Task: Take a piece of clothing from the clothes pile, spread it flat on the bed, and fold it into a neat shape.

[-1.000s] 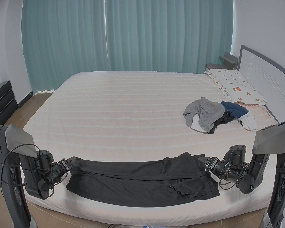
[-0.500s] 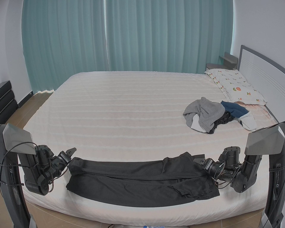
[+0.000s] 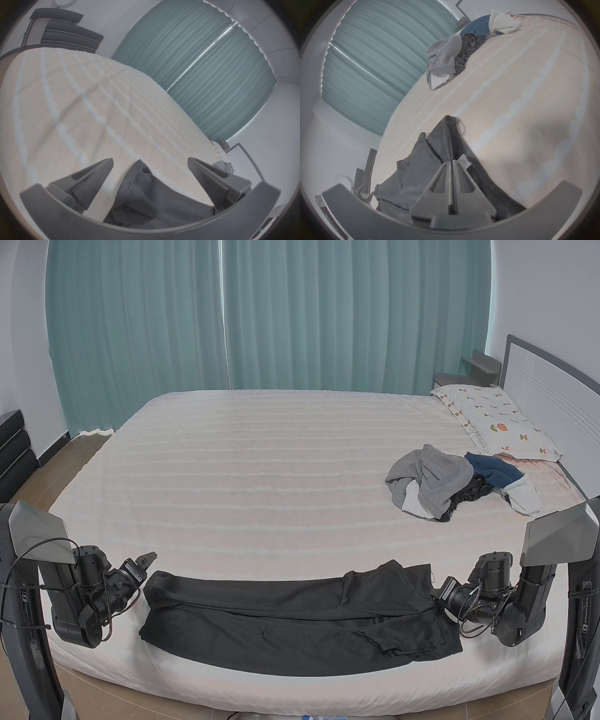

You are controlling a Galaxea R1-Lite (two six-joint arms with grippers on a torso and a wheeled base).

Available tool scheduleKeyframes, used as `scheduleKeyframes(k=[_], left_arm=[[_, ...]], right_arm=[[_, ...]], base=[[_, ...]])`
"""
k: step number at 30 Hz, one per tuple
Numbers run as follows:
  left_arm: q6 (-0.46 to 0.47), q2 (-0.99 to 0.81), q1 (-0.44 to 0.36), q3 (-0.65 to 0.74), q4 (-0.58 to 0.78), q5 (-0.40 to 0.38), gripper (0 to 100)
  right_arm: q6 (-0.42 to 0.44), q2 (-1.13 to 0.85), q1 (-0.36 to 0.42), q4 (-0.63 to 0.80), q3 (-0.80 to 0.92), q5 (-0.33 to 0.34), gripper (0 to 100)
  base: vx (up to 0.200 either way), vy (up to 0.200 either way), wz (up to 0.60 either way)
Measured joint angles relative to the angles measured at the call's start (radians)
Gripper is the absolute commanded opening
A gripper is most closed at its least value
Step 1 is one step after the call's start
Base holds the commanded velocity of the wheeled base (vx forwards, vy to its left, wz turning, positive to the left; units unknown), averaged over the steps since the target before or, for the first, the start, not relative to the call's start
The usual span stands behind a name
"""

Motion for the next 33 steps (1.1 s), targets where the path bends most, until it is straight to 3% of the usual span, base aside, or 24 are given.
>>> scheduleKeyframes(k=[7,14,15,25,33], left_arm=[[0.001,-0.002,0.003,-0.056,0.147,0.000,100],[0.001,-0.002,0.007,-0.075,0.151,0.000,100],[0.001,-0.002,0.007,-0.076,0.151,0.000,100],[0.000,-0.001,0.013,-0.078,0.151,0.000,100],[0.000,-0.001,0.014,-0.079,0.152,0.000,100]], right_arm=[[0.000,-0.008,-0.024,-0.002,0.014,0.003,0],[0.002,-0.010,-0.040,-0.002,0.016,0.009,0],[0.003,-0.011,-0.041,-0.001,0.017,0.013,100],[0.003,-0.025,-0.056,-0.008,0.023,0.036,100],[0.021,-0.038,-0.025,-0.027,0.030,0.052,100]], base=[[0.000,0.000,0.00],[0.000,0.000,0.00],[0.000,0.000,0.00],[0.000,0.000,0.00],[0.000,0.000,0.00]])
